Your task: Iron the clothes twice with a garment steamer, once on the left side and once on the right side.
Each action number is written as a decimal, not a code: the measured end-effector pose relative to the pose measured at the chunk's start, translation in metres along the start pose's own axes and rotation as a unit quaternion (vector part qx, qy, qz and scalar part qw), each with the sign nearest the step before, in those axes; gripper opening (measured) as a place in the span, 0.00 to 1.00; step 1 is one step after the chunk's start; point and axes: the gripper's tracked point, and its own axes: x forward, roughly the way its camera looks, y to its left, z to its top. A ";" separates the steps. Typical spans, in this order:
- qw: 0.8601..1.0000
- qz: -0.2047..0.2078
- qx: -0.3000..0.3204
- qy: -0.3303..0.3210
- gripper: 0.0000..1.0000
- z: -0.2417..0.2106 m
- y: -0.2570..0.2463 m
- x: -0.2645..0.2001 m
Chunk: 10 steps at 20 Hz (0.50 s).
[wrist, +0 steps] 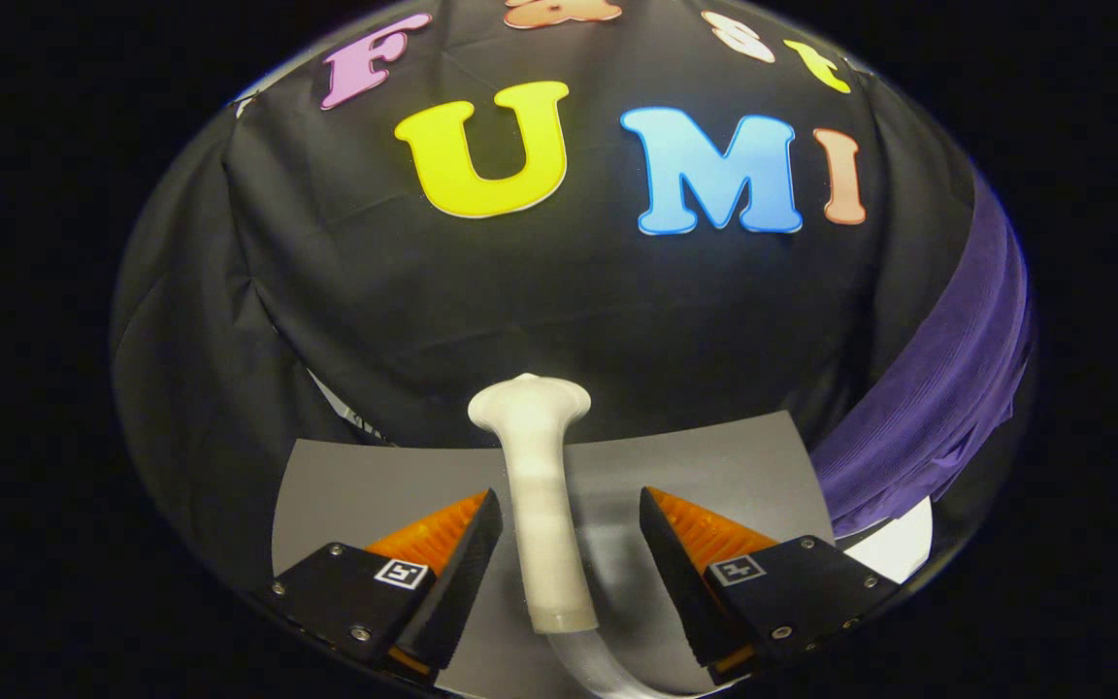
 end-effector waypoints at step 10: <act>1.000 -0.021 -0.004 0.016 0.63 -0.017 0.003 0.043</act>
